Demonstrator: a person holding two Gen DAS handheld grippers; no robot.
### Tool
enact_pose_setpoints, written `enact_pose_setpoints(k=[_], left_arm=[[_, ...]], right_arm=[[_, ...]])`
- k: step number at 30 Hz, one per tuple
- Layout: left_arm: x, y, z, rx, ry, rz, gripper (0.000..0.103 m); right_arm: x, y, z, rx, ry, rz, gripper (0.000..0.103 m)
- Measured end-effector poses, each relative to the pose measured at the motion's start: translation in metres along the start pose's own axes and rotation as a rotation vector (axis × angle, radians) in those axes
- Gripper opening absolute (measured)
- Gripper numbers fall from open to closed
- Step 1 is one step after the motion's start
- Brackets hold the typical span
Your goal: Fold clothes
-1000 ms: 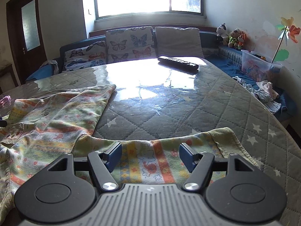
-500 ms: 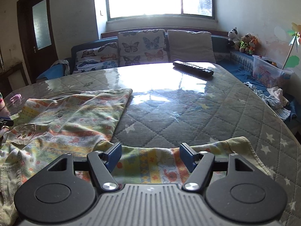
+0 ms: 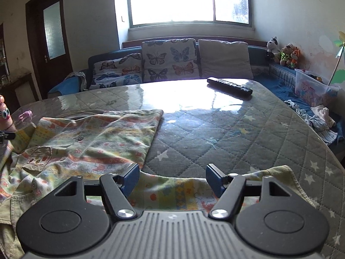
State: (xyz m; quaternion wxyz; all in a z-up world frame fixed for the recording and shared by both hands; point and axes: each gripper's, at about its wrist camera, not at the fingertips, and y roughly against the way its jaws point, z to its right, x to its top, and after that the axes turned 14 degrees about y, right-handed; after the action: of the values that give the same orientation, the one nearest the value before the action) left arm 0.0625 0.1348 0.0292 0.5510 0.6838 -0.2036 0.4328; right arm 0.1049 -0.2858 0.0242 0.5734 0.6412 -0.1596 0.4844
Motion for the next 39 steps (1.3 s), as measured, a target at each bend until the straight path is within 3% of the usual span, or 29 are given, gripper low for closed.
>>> enact_pose_setpoints(k=[6,9,17,18,19,21,22,27,31,39], left_arm=[[-0.017,0.042,-0.057,0.157,0.231,0.084,0.001],[-0.035,0.054,-0.082,0.208,0.311,0.069,0.002],[-0.061,0.067,-0.117,0.29,0.362,0.015,0.006],[-0.059,0.067,-0.119,0.292,0.36,0.019,0.012],[-0.056,0.066,-0.12,0.288,0.355,0.024,0.027],[-0.05,0.062,-0.12,0.274,0.335,0.037,0.042],[-0.048,0.059,-0.119,0.268,0.319,0.037,0.043],[-0.042,0.03,-0.106,0.257,0.206,-0.001,0.042],[-0.05,0.012,-0.102,0.327,0.156,-0.06,0.015],[-0.071,0.024,-0.104,0.412,0.087,-0.046,0.013]], right_arm=[[0.009,0.002,-0.02,0.039,0.038,0.025,0.07],[0.013,0.001,-0.03,0.056,0.057,0.029,0.07],[0.017,-0.005,-0.05,0.092,0.094,0.009,0.07],[0.017,-0.006,-0.053,0.099,0.097,0.004,0.07],[0.017,-0.007,-0.056,0.108,0.101,-0.001,0.07],[0.015,-0.008,-0.063,0.123,0.112,-0.011,0.07],[0.014,-0.008,-0.066,0.13,0.119,-0.016,0.07],[0.009,-0.013,-0.079,0.166,0.147,-0.044,0.07],[0.003,-0.016,-0.085,0.187,0.166,-0.07,0.07],[-0.01,-0.016,-0.089,0.216,0.224,-0.119,0.071]])
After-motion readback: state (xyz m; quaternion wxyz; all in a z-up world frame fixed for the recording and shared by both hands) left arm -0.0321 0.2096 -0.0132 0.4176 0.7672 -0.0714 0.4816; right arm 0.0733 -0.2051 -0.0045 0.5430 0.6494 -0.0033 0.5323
